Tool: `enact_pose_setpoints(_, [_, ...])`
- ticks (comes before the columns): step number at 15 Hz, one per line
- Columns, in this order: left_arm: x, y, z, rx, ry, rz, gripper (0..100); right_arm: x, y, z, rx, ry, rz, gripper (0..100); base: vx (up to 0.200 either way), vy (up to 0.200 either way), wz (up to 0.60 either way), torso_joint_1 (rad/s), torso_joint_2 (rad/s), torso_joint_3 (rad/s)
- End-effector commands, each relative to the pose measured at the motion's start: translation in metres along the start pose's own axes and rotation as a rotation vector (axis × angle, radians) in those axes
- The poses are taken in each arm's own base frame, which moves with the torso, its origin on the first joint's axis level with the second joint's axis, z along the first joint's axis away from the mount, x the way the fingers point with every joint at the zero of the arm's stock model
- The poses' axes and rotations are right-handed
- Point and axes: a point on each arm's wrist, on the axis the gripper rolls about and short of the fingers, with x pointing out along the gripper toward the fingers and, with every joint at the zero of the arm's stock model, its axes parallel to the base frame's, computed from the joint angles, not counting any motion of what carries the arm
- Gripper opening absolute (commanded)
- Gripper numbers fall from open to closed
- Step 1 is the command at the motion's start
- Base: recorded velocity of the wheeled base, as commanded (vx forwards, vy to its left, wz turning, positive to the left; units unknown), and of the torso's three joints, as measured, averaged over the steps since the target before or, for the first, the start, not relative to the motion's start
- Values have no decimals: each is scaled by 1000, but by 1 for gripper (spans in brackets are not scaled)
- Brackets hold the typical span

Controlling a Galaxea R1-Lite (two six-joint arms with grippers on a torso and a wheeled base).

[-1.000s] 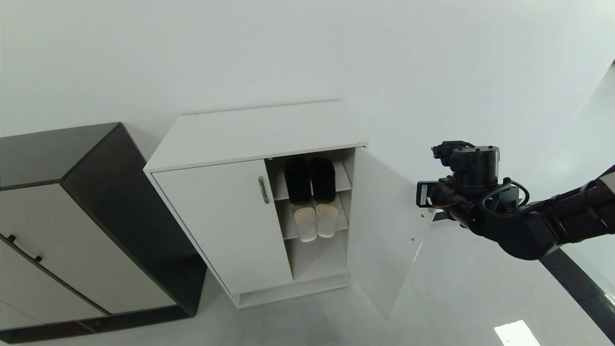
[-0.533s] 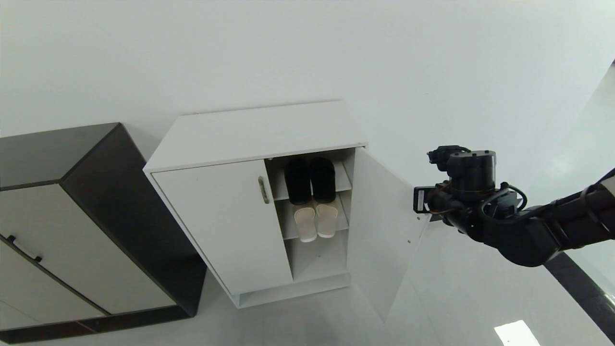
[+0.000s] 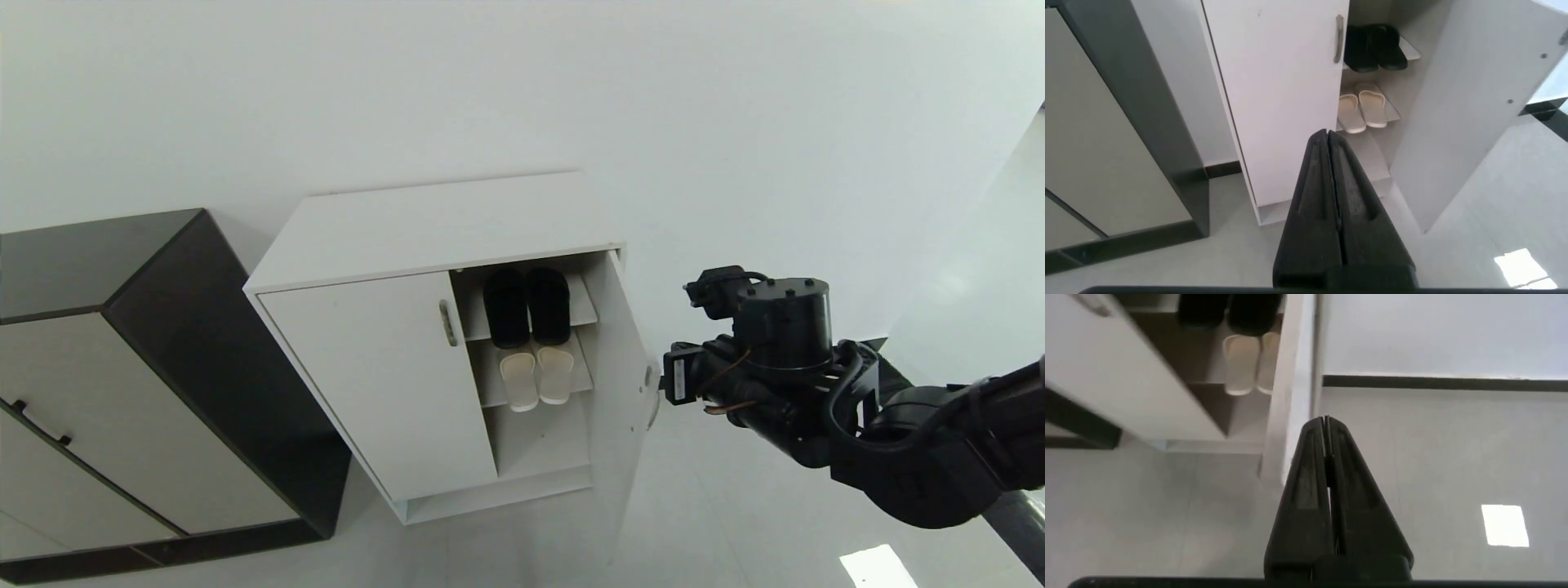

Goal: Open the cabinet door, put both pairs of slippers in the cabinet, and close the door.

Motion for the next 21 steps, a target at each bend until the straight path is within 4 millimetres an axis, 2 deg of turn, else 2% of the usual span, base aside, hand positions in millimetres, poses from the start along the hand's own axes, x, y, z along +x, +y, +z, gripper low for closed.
enact_pose_setpoints(1, [0,0,0,0,0,1,0,-13,5,3,-3,-13,30,0,0,0,0,0,0,0])
enact_pose_setpoints(9, [0,0,0,0,0,-2,0,-18,5,-6,-54,16,43,0,0,0,0,0,0,0])
enact_pose_setpoints(15, [0,0,0,0,0,-1,0,-17,6,-10,-60,27,44,0,0,0,600,3,4,5])
enact_pose_setpoints(21, [0,0,0,0,0,-1,0,-17,4,-15,-49,8,77,0,0,0,0,0,0,0])
